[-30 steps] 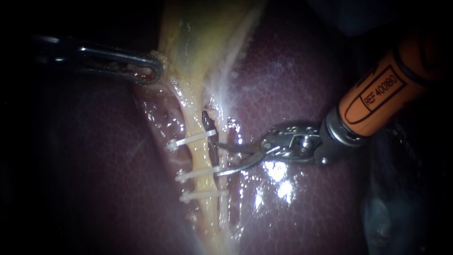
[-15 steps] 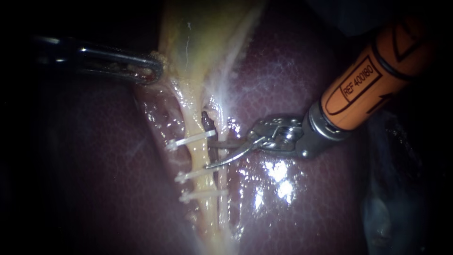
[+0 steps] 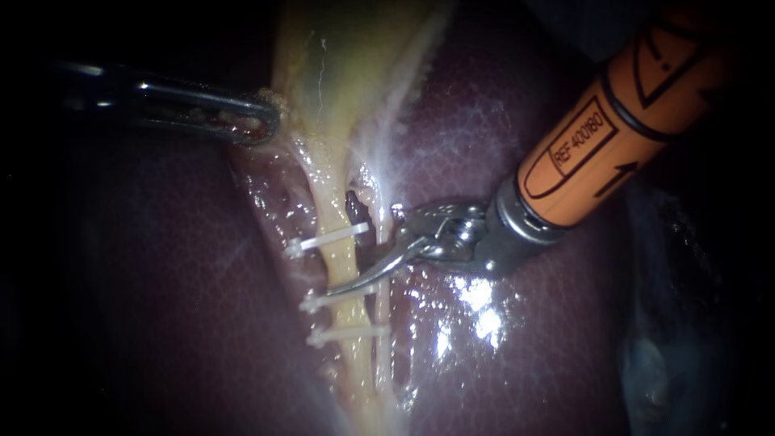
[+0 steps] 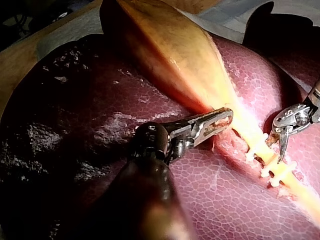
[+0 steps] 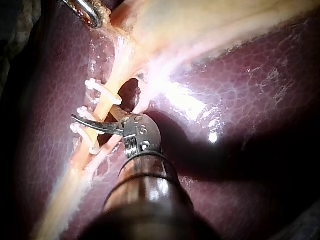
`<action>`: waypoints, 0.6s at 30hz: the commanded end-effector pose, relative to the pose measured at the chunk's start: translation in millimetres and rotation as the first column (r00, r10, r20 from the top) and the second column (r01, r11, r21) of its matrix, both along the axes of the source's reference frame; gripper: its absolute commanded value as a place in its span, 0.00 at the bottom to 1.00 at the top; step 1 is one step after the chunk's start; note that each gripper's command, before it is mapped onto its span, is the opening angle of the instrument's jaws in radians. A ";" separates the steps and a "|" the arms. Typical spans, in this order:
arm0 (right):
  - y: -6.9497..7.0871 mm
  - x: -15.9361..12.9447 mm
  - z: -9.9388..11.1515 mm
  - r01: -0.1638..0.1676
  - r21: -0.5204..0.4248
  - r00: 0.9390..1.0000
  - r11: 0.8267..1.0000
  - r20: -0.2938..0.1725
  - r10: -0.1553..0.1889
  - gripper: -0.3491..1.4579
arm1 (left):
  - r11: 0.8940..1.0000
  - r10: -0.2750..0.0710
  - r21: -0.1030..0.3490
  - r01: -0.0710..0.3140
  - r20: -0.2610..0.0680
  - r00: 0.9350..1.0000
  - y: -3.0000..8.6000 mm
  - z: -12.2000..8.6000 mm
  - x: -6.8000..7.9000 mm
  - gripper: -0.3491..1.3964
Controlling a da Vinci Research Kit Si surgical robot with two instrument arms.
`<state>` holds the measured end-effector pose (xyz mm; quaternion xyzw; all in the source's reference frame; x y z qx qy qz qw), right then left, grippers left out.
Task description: Go to the cutting position left tube
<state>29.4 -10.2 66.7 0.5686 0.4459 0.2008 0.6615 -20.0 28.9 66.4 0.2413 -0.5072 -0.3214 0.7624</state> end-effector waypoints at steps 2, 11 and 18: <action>-0.1 0.4 -0.2 -0.006 0.006 1.000 1.000 -0.022 0.006 0.93 | 1.000 0.000 0.000 0.000 0.000 1.000 0.0 0.0 0.0 0.00; -0.6 2.0 -1.2 -0.019 0.044 0.994 0.999 -0.102 0.023 0.91 | 1.000 0.000 0.000 0.000 0.000 1.000 0.0 0.0 0.0 0.00; -0.4 3.6 -1.2 -0.046 0.057 0.987 0.997 -0.154 0.054 0.91 | 1.000 0.000 0.000 0.000 0.000 1.000 0.0 0.0 0.0 0.00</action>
